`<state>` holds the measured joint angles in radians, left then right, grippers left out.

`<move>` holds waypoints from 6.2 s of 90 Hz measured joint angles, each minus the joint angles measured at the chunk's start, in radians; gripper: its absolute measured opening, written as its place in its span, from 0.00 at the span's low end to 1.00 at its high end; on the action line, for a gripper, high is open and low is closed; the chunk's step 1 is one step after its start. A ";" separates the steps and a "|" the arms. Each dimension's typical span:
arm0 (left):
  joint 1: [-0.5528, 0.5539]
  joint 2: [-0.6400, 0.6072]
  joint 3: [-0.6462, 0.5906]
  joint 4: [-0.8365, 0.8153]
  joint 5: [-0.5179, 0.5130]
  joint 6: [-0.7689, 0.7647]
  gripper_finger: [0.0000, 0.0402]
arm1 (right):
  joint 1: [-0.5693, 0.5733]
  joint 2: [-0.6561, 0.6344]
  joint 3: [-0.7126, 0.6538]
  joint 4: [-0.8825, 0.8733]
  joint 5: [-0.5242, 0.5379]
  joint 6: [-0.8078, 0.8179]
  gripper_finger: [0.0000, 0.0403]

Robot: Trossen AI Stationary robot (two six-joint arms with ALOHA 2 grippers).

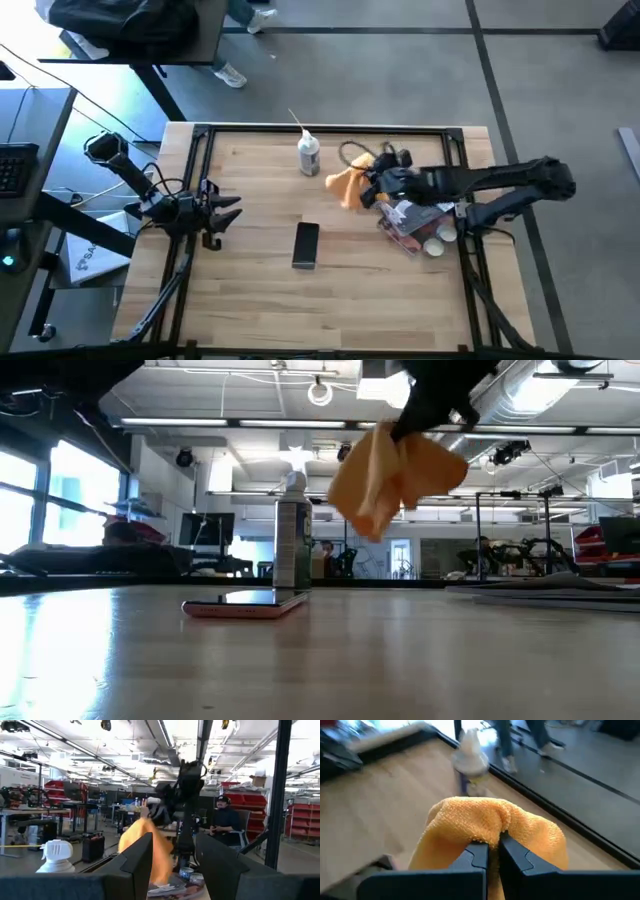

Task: Apply microfiber cloth
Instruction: Wipe the back and front of the cellphone using the orange microfiber cloth, then return to Home Position

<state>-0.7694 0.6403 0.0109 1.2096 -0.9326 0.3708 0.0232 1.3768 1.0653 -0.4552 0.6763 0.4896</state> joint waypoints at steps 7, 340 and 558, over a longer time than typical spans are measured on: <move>-0.007 0.000 0.000 0.000 -0.001 0.001 0.33 | -0.025 0.084 0.000 0.047 0.001 0.004 0.00; -0.102 0.000 0.000 0.006 -0.181 0.131 0.33 | -0.074 -1.205 -0.673 0.137 -0.548 -0.171 0.65; 0.665 -0.049 0.002 -0.486 0.838 -0.335 0.33 | -0.075 -1.370 -1.055 0.466 -0.706 -0.263 0.65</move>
<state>-0.1047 0.5914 0.0128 0.7239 -0.0942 0.0360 -0.0517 0.0063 0.0101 0.0109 -0.0299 0.2268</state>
